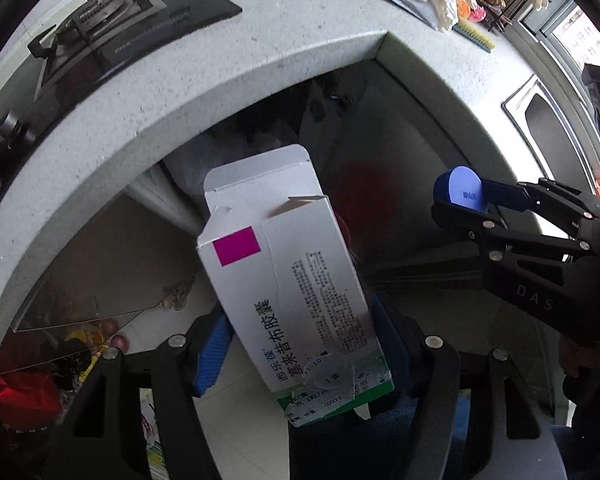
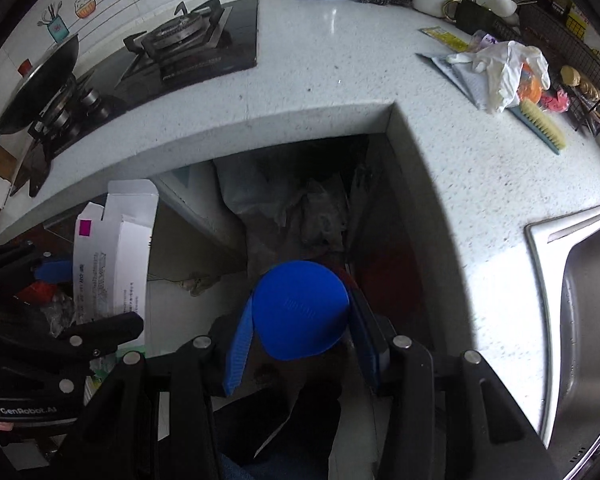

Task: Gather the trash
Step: 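Carry the box and lid down toward the red bin under the counter, then open the left tool dropping the box while the right drops the lid into the bin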

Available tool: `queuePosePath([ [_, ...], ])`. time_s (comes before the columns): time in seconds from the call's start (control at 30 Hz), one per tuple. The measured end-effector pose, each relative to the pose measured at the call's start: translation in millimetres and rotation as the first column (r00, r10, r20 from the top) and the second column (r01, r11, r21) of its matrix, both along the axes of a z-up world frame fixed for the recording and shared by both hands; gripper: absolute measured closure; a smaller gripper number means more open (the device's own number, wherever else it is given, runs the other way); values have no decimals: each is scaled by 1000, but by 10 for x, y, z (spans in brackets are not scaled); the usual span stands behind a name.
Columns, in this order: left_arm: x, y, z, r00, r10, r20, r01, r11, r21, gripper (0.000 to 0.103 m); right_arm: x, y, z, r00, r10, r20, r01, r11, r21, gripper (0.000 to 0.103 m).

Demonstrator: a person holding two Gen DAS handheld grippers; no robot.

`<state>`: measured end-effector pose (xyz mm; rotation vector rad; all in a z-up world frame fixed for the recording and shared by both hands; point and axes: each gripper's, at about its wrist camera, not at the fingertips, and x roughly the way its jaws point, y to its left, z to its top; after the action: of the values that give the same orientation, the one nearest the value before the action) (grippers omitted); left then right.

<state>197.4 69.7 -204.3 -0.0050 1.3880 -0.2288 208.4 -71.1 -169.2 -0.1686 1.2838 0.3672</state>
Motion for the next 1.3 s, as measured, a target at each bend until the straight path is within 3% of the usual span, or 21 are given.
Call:
queuePosePath([
  [0.13, -35, 61, -408, 999, -31, -42, 32, 999, 7, 38, -36, 38, -389, 998, -55, -27, 55, 998, 9, 60],
  [0.33, 60, -82, -1265, 988, -122, -93, 122, 993, -3, 38, -54, -25, -1110, 992, -121, -36, 120, 993, -21, 60],
  [0.53, 273, -312, -2255, 969, -209, -132, 208, 978, -20, 38, -8, -157, -1865, 977, -211, -14, 210, 977, -31, 60],
  [0.77, 610, -491, -3166, 959, -238, -153, 237, 971, -28, 38, 46, -275, -2685, 955, -298, 7, 298, 952, -65, 60],
  [0.97, 849, -684, -3606, 951, -269, -151, 265, 963, -44, 38, 32, -404, -2972, 939, -343, -2, 341, 936, -85, 60],
  [1.17, 975, -908, -3794, 934, -321, -159, 317, 947, -48, 38, 18, -551, -3105, 909, -417, -19, 413, 904, -113, 60],
  [1.3, 1040, -1002, -3795, 935, -342, -98, 339, 940, -45, 33, 17, -583, -3101, 905, -425, 13, 423, 899, -113, 60],
])
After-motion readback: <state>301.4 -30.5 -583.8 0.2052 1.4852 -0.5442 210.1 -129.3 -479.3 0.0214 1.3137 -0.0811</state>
